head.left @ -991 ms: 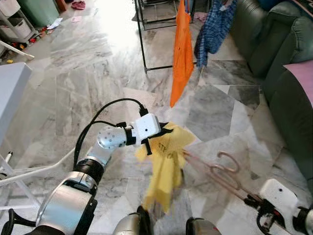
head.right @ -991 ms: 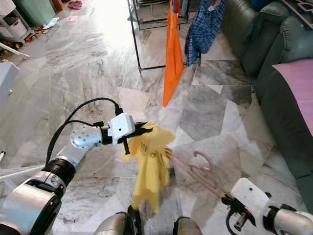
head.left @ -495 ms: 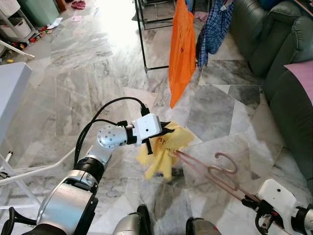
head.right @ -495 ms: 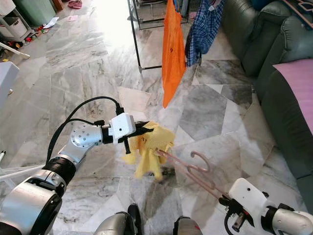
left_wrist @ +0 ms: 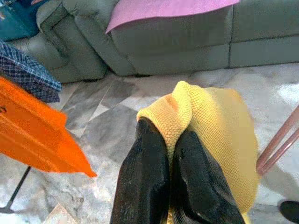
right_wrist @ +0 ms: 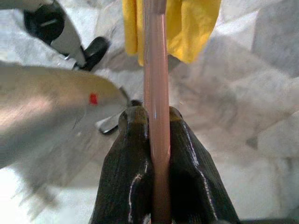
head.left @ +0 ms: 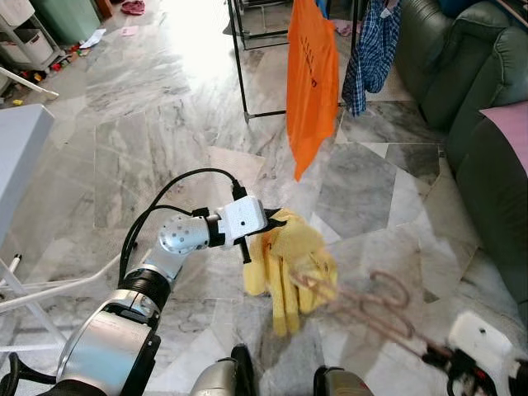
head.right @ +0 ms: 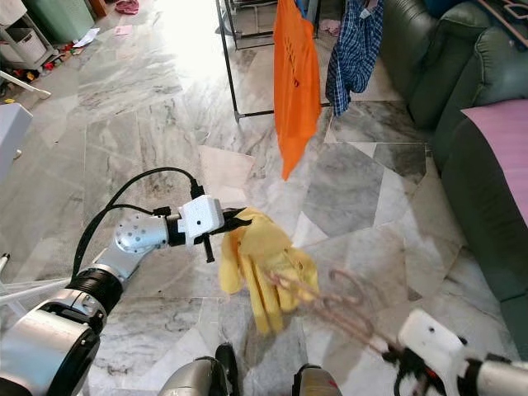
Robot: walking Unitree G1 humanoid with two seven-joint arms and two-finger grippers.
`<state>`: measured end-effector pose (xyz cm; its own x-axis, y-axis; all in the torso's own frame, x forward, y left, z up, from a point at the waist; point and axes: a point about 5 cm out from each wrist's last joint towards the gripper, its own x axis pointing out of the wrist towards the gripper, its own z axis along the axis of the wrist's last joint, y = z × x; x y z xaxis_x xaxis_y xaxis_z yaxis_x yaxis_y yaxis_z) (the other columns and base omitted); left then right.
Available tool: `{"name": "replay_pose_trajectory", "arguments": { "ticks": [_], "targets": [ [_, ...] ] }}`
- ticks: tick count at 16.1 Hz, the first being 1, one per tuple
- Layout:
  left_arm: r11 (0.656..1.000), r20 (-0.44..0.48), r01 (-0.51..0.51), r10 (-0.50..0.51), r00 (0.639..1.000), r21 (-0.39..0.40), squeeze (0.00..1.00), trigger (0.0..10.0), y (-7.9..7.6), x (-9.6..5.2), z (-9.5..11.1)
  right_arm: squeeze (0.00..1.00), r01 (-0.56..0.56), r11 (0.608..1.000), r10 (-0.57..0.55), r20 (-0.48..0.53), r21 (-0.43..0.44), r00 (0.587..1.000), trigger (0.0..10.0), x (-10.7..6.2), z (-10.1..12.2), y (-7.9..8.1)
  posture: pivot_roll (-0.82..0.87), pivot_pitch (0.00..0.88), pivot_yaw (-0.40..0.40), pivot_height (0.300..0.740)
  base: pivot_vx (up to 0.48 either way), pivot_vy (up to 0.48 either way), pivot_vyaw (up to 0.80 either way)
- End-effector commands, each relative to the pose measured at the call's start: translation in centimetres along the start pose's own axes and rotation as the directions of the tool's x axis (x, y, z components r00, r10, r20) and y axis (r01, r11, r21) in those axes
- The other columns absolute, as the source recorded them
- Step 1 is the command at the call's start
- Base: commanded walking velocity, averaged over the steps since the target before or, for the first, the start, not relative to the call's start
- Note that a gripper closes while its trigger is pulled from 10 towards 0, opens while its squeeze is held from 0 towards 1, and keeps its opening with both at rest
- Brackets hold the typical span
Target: Hang hanger
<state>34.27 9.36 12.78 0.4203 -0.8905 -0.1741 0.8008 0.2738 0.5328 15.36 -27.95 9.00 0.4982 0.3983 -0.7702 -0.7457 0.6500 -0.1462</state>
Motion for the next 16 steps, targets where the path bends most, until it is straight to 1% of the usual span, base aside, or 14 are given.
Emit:
{"name": "replay_pose_trajectory", "arguments": {
  "ticks": [1, 3, 4, 5, 6, 7, 9, 12, 16],
  "targets": [
    [1.000, -0.013, -0.005, 0.006, 1.000, 0.009, 0.00, 10.0, -0.2, -0.5, -0.4, 0.00, -0.050, 0.999, 0.050, -0.009, 0.001, 0.999, 10.0, 0.1, -0.1, 0.8, -0.26, 0.228, 0.128, 0.740, 0.000, 0.000, 0.00],
    [1.000, -0.010, -0.003, 0.003, 1.000, 0.009, 0.00, 10.0, -0.3, -0.4, -0.4, 0.00, -0.027, 1.000, 0.027, -0.050, -0.010, 0.998, 10.0, 0.3, -1.0, 0.9, -0.26, 0.229, 0.130, 0.740, 0.000, 0.000, 0.00],
    [1.000, -0.007, 0.003, -0.003, 1.000, 0.012, 0.00, 10.0, -0.5, -0.3, -0.4, 0.00, -0.003, 1.000, 0.002, -0.054, -0.023, 0.999, 10.0, 0.4, -1.0, 0.6, -0.26, 0.229, 0.129, 0.740, 0.000, 0.000, 0.00],
    [1.000, -0.005, 0.007, -0.007, 1.000, 0.014, 0.00, 10.0, -0.6, -0.3, -0.4, 0.00, 0.029, 0.999, -0.030, -0.036, -0.026, 0.999, 10.0, 0.5, -0.8, 0.2, -0.26, 0.229, 0.129, 0.740, 0.000, 0.000, 0.00],
    [1.000, -0.006, 0.008, -0.008, 1.000, 0.014, 0.00, 10.0, -0.7, -0.2, -0.4, 0.00, 0.102, 0.994, -0.102, -0.006, -0.051, 0.995, 10.0, 0.7, -0.3, -0.6, -0.26, 0.231, 0.132, 0.740, 0.000, 0.000, 0.00],
    [1.000, -0.012, 0.003, -0.002, 1.000, 0.002, 0.00, 10.0, -1.0, -0.2, -0.7, 0.00, 0.180, 0.983, -0.179, 0.031, -0.041, 0.983, 10.0, 1.0, 0.3, -1.4, -0.26, 0.232, 0.133, 0.740, 0.000, 0.000, 0.00],
    [1.000, -0.018, 0.001, -0.001, 1.000, -0.022, 0.00, 10.0, -1.8, -0.3, -1.1, 0.00, 0.194, 0.980, -0.191, 0.080, -0.038, 0.978, 10.0, 2.0, 1.1, -0.8, -0.26, 0.232, 0.135, 0.740, 0.000, 0.000, 0.00],
    [0.999, 0.004, -0.003, 0.004, 1.000, -0.033, 0.00, 10.0, -2.0, -0.1, -1.0, 0.00, 0.178, 0.983, -0.174, 0.106, -0.036, 0.979, 10.0, 3.2, 1.5, 0.2, -0.25, 0.235, 0.136, 0.740, 0.000, 0.000, 0.00],
    [1.000, 0.024, 0.002, -0.002, 1.000, -0.024, 0.00, 10.0, -1.8, 0.1, -0.5, 0.00, 0.174, 0.984, -0.169, 0.122, -0.031, 0.978, 10.0, 3.6, 1.8, 0.1, -0.25, 0.234, 0.135, 0.740, 0.000, 0.000, 0.00]
  ]
}}
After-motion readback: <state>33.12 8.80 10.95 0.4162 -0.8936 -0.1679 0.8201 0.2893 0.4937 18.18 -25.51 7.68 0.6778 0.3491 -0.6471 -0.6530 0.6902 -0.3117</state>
